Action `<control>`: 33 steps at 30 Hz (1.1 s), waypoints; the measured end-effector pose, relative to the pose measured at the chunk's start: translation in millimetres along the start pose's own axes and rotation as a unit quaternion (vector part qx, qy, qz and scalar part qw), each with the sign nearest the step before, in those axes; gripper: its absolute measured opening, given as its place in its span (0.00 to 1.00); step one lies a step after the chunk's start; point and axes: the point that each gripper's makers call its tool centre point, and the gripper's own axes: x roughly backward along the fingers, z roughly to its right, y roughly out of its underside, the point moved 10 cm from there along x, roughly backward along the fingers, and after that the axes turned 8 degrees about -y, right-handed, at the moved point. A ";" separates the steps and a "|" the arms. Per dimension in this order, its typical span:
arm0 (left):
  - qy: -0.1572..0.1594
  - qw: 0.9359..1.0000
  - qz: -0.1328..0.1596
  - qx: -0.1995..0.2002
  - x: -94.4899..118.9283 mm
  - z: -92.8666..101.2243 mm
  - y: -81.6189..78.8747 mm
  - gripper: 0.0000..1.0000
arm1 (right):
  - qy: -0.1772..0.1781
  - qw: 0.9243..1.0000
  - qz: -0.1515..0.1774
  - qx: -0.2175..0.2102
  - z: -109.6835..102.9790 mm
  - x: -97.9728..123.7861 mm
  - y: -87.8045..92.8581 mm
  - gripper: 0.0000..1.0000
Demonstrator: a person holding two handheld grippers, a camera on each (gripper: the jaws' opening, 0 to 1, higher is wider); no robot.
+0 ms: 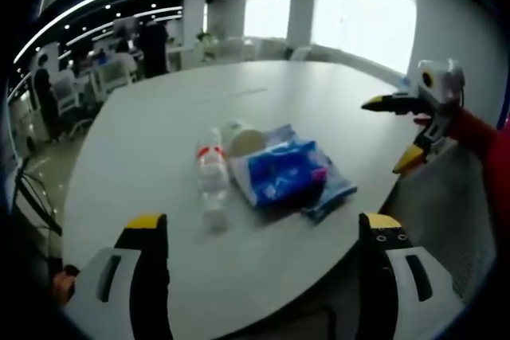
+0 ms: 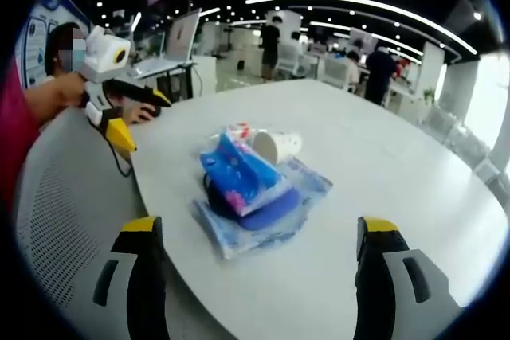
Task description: Arrange the tabletop items into an orderly group along one side of the table until the central work area is clear of visible clutter.
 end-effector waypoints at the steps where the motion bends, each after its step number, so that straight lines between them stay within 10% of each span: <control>1: 0.000 1.000 0.000 0.000 0.0 0.0 0.1 0.97 | 0.000 1.000 0.000 0.000 0.0 0.0 0.0 0.99; 33: -0.001 1.000 -0.002 0.001 0.2 -0.4 0.6 0.95 | 0.002 1.000 0.007 0.002 0.6 2.2 -2.3 0.95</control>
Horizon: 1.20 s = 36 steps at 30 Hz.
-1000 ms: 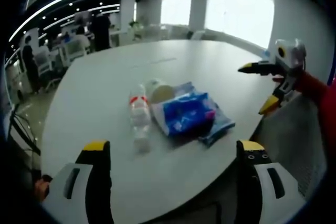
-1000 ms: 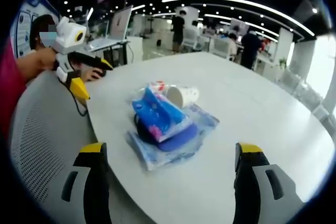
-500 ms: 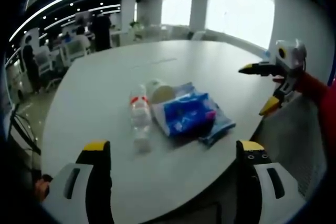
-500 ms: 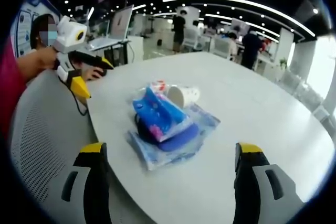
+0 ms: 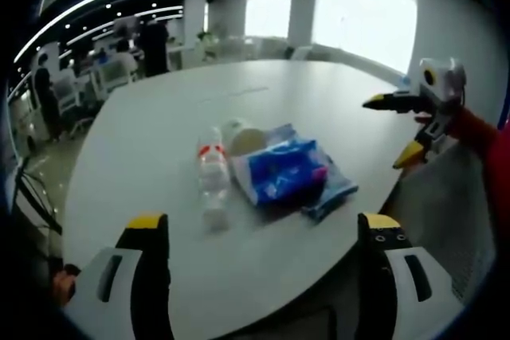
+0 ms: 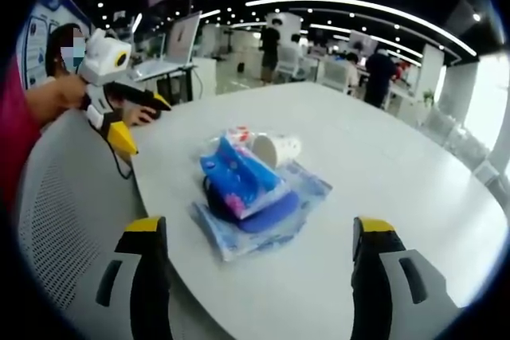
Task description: Arrange the tabletop items into an orderly group along one side of the table until the central work area is clear of visible clutter.
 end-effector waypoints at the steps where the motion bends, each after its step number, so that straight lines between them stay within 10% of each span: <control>1: 0.000 1.000 -0.001 -0.001 -0.1 -0.1 0.2 0.95 | 0.000 1.000 0.000 0.001 0.0 -0.1 -0.1 0.95; 36: 0.005 1.000 -0.023 -0.015 -4.3 0.7 -1.1 0.90 | -0.001 1.000 -0.006 0.004 11.0 -15.4 -19.0 0.79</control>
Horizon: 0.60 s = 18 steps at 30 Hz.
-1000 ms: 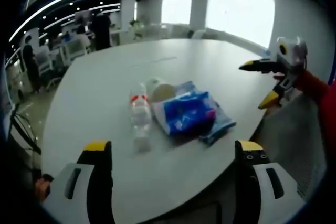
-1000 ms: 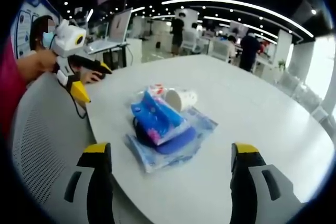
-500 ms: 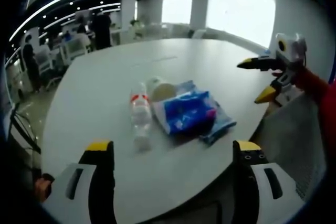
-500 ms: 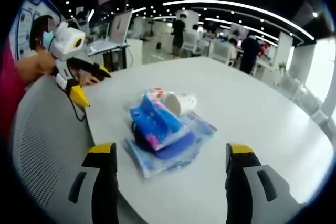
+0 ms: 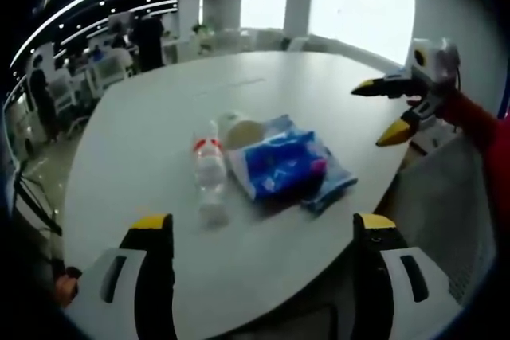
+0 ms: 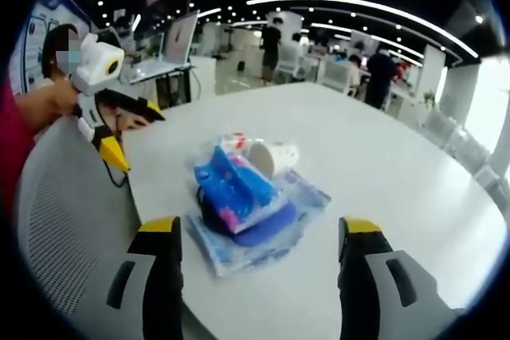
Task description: Arrange the tabletop items into an orderly group along one side of the table until the central work area is clear of visible clutter.
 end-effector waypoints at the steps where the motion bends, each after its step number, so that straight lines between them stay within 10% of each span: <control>1: 0.000 1.000 0.000 -0.001 -0.5 -0.3 -0.6 0.90 | 0.000 1.000 -0.001 0.000 0.6 -0.5 -0.9 0.79; 18: 0.022 1.000 0.006 -0.018 -27.5 7.4 -23.1 0.87 | -0.010 1.000 -0.010 -0.010 7.3 -19.9 -12.6 0.74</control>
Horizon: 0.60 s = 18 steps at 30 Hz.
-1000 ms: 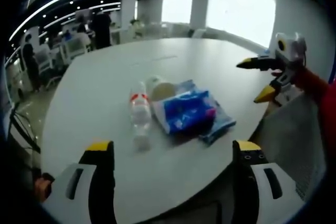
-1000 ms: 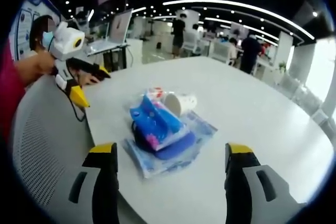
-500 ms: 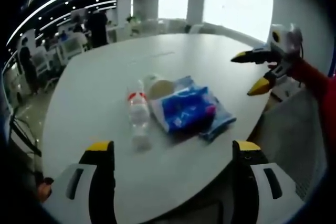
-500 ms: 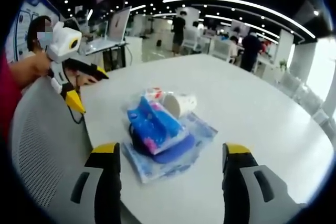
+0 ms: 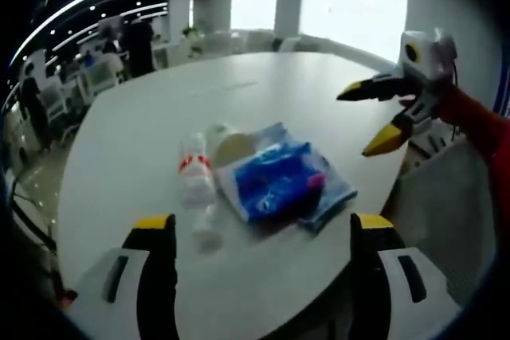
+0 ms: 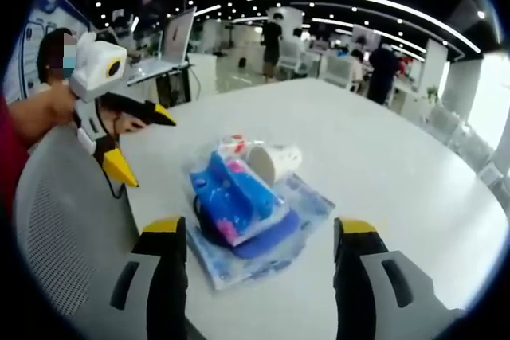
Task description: Arrange the tabletop items into an orderly group along one side of the table until the central work area is clear of visible clutter.
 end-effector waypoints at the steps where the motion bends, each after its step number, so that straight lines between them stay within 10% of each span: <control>1: 0.000 1.000 0.002 -0.002 -2.0 -1.2 -2.3 0.87 | 0.001 1.000 -0.003 0.000 0.6 -1.3 -0.2 0.73; 18: 0.007 1.000 -0.006 -0.024 -30.2 -8.4 -17.9 0.78 | 0.002 1.000 -0.018 -0.008 9.6 -18.2 -4.4 0.73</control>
